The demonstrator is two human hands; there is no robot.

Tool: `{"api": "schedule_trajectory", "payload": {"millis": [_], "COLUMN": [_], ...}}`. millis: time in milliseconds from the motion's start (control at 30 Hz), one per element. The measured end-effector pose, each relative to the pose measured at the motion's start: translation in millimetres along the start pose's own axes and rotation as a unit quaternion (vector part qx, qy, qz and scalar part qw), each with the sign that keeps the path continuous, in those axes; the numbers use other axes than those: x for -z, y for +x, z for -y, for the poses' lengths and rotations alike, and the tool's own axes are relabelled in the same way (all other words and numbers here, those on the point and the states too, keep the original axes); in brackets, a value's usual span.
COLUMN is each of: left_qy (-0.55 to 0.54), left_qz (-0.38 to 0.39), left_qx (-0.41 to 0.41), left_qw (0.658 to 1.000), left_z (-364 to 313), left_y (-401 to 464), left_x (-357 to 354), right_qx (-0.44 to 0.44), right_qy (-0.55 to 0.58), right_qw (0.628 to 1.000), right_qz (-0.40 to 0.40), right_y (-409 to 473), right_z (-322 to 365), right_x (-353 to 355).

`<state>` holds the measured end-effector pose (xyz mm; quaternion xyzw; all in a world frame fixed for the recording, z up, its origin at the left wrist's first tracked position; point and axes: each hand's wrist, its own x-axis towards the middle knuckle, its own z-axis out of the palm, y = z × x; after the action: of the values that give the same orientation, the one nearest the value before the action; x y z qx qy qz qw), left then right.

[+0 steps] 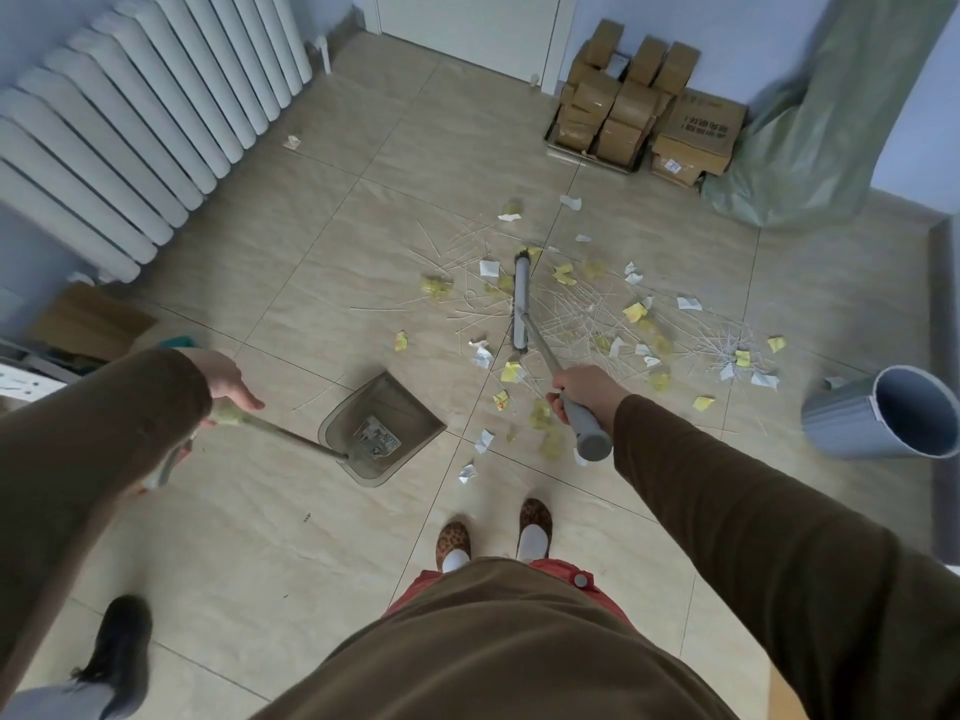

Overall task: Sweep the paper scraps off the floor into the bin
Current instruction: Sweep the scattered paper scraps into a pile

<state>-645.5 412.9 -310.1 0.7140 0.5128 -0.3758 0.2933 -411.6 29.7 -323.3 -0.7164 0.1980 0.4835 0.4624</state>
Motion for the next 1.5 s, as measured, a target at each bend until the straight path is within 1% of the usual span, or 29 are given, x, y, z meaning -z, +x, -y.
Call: {"api": "schedule_trajectory", "payload": {"millis": [33,67,133,233,300,400,533,600,667,767,867,967,1100,1200,1267,1333,1400,1500], "left_qy": [0.072,0.103,0.133,0.127,0.09,0.037,0.005,-0.01,-0.016,-0.036,-0.049,-0.051,-0.059,-0.074,-0.072,-0.074,-0.081,-0.079], "left_qz": [-0.026,-0.046,-0.06,-0.108,-0.132,-0.121,-0.078,-0.058,-0.038,-0.02,-0.013,0.003,0.001,-0.008,-0.013,-0.019,-0.027,-0.028], "left_qx": [-0.001,-0.006,-0.016,-0.05,-0.108,-0.193,-0.291,-0.319,-0.335,-0.343,-0.338,-0.325,-0.32,-0.316,-0.305,-0.294,-0.281,-0.271], "left_qw": [0.997,0.994,0.989,0.985,0.981,0.973,0.954,0.946,0.941,0.938,0.94,0.944,0.946,0.946,0.949,0.953,0.956,0.959], "left_z": [-1.8,-4.7,-10.3,-22.7,-36.2,-63.5,-105.7,-124.2,-138.1,-150.5,-156.3,-158.1,-162.8,-172.1,-179.7,-187.9,-197.6,-217.5], "left_y": [1.0,1.6,5.0,1.8,-0.5,-4.2,-14.1,-20.9,-24.6,-25.6,-24.0,-19.7,-15.6,-13.9,-11.3,-9.0,-7.3,-7.9], "left_x": [-1.6,-3.9,-7.2,-10.9,-15.6,-30.3,-66.7,-88.0,-107.2,-128.5,-142.8,-150.2,-152.5,-152.1,-149.7,-147.8,-148.1,-152.5], "right_qx": [-0.002,-0.005,-0.01,-0.01,-0.004,0.013,0.055,0.061,0.057,0.036,0.008,-0.048,-0.175,-0.227,-0.247,-0.257,-0.244,-0.201], "right_qy": [-0.003,-0.005,-0.004,-0.001,0.009,0.017,0.007,0.012,0.043,0.047,0.054,0.091,0.17,0.197,0.192,0.172,0.129,0.05], "right_qw": [1.0,1.0,1.0,1.0,1.0,1.0,0.998,0.996,0.996,0.997,0.999,0.994,0.961,0.937,0.932,0.936,0.949,0.971], "right_qz": [0.001,0.003,0.004,0.006,0.006,-0.008,-0.042,-0.058,-0.061,-0.046,-0.001,0.038,0.134,0.177,0.183,0.171,0.153,0.117], "right_y": [-0.9,-2.4,-4.6,-7.1,-8.8,-12.3,-21.3,-29.5,-38.7,-61.9,-88.3,-101.9,-89.3,-67.7,-52.5,-35.7,-18.9,3.3], "right_z": [-0.9,-1.8,-4.1,-8.8,-12.5,-22.4,-47.8,-62.7,-74.7,-84.0,-91.2,-97.9,-100.3,-99.4,-96.8,-90.0,-75.2,-43.3], "right_x": [-0.7,-0.7,-0.7,0.6,2.4,8.0,32.6,51.5,69.3,84.3,91.4,96.4,91.9,82.3,78.7,84.3,100.5,136.1]}}
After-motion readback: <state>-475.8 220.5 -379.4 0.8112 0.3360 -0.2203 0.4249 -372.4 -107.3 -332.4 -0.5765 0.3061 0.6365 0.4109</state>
